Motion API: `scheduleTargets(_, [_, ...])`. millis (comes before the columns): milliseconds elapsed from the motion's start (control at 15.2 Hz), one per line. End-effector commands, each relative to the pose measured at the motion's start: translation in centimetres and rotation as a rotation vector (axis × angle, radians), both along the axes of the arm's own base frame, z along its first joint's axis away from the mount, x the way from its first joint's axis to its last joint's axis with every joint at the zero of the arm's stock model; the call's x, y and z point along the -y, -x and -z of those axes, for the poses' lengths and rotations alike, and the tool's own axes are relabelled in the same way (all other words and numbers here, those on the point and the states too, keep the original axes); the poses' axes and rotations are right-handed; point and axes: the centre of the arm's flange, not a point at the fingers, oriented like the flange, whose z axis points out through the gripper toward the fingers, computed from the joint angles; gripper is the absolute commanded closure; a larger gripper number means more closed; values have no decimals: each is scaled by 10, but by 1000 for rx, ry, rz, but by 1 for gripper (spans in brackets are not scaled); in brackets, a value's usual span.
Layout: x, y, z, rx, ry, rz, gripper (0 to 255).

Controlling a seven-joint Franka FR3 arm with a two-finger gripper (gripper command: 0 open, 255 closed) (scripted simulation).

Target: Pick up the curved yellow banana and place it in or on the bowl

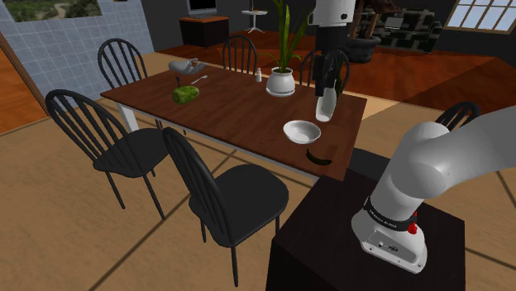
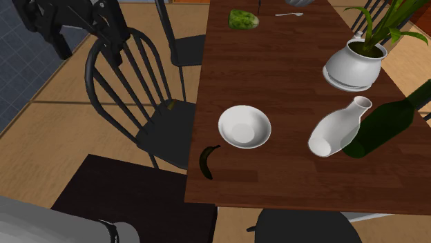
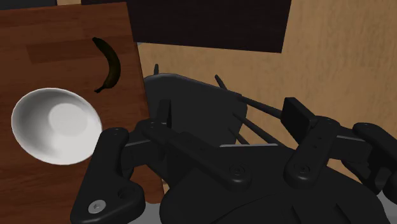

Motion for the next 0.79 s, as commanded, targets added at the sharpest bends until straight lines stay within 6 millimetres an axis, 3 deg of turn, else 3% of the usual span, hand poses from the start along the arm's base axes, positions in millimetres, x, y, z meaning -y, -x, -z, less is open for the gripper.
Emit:
scheduleTargets(0, [0,0,0,0,0,0,0])
scheduleTargets(726, [61,17,129,71,7,-77,0])
